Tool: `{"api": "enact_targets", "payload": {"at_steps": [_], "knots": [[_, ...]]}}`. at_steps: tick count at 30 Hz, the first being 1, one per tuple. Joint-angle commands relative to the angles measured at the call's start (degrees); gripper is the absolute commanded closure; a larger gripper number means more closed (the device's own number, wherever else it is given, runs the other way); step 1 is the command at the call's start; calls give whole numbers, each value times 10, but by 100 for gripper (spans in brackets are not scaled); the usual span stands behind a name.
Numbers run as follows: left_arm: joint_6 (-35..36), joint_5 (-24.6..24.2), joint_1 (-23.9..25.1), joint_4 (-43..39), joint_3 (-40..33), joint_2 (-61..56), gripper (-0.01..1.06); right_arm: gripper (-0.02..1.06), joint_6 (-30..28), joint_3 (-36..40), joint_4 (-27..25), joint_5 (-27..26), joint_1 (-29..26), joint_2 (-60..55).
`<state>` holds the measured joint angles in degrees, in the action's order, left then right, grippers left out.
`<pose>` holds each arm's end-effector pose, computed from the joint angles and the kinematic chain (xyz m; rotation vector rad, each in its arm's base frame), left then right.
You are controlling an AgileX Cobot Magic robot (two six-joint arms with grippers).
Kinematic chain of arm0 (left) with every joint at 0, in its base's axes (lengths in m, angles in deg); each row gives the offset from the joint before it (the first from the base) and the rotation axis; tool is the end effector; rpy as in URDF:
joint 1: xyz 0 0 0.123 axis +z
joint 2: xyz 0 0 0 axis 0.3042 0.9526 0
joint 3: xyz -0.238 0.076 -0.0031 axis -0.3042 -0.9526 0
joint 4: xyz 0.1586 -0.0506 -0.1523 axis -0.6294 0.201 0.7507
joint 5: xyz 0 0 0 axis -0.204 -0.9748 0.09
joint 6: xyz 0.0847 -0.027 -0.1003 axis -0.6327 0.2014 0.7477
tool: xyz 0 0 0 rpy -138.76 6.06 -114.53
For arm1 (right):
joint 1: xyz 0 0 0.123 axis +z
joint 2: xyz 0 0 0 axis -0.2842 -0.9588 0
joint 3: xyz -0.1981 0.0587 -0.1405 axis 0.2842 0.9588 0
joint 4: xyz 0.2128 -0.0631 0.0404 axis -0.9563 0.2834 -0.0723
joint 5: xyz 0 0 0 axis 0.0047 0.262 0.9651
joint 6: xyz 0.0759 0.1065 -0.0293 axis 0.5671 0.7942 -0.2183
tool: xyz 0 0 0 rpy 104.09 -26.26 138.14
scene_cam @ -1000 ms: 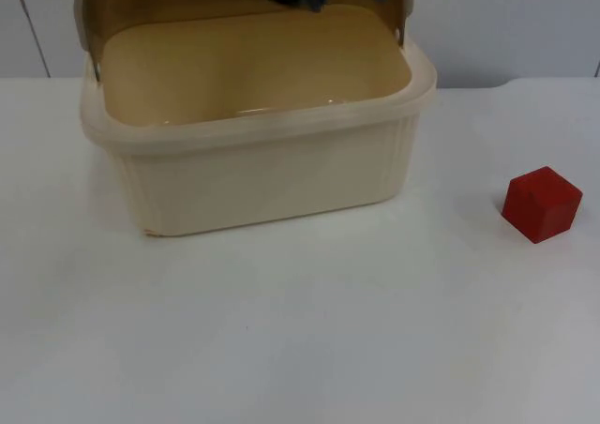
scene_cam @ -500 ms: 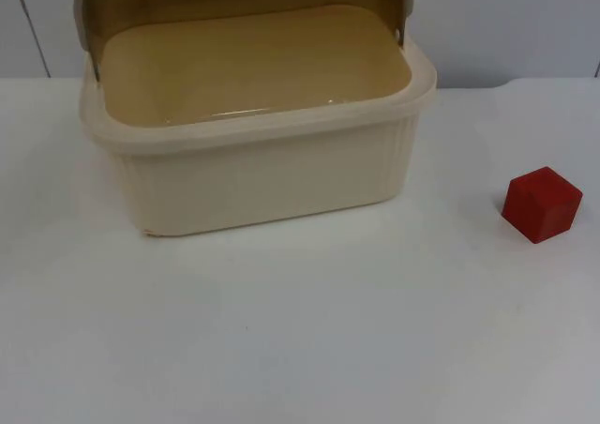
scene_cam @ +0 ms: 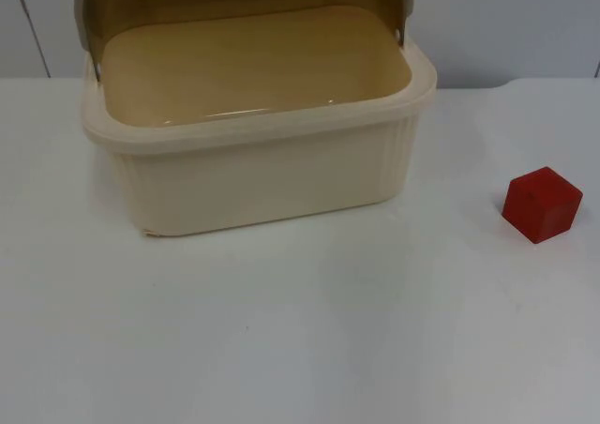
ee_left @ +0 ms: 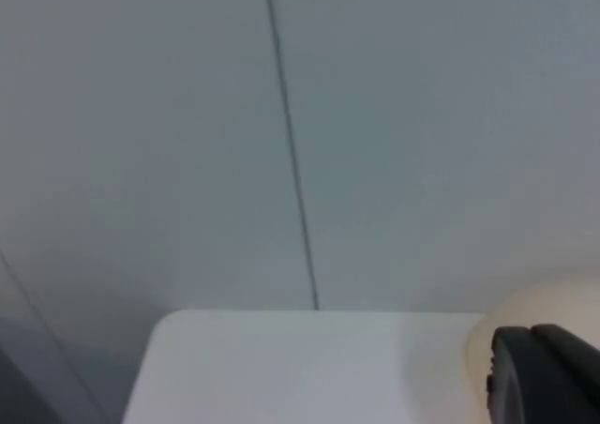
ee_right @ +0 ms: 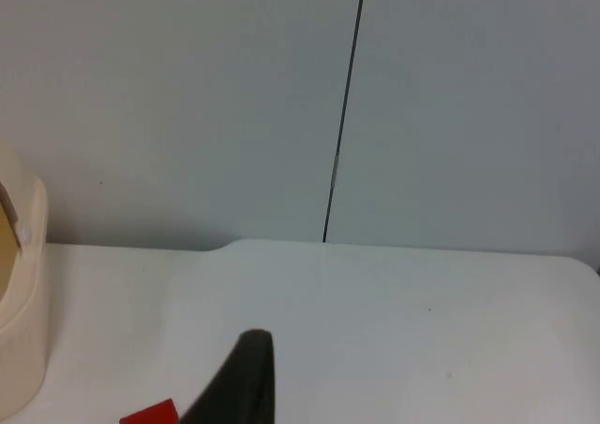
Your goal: Open the box lid with the left hand, place the block into the box with the right hand, then close the box lid with the left hand.
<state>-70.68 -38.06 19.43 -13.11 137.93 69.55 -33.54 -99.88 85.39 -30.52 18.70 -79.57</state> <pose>0.2396 0.0148 0.4133 -0.0374 1.8844 0.0953 0.1463 -0.0101 0.3766 -0.0454 1.8683 -0.1491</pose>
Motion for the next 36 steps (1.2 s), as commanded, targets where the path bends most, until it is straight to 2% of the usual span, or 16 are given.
{"api": "enact_targets", "payload": {"at_steps": [1, 9, 11, 13, 15, 16, 17, 18, 19, 20, 29, 36], "knots": [[0, -5, 3, -18, -1, -7, 105, -1, 2, -3, 0, -19, -3, 1], [103, -10, 3, -18, -1, 13, 105, -1, 2, -3, 1, -21, -3, 1], [107, -13, 3, -18, -1, 17, 104, -1, 2, -3, 1, -21, -3, 1], [107, -25, 3, -18, -1, 22, 95, -1, 2, -3, 1, -21, -3, 1], [105, -32, 3, -19, -1, 24, 76, -1, 2, -3, 1, -24, -3, 1], [105, -34, 3, -25, -1, 24, 62, -1, 2, -3, 1, -24, -3, 1], [105, -34, 3, -25, -1, 24, 62, -1, 2, -3, 1, -24, -3, 1], [105, -35, 3, -32, -1, 24, 47, -1, 2, -3, 1, -26, -3, 1], [103, -35, 3, -38, -1, 24, 18, -1, 2, -3, 1, -28, -3, -6], [101, -35, 3, -41, -1, 24, -1, -1, 2, -3, 1, -28, -3, -8], [83, -34, 3, -43, -1, 23, 0, -1, 2, -3, -2, -29, -3, -39], [83, -34, 3, -41, -1, 23, 0, -1, 2, -3, -3, -71, -3, -69]]}}
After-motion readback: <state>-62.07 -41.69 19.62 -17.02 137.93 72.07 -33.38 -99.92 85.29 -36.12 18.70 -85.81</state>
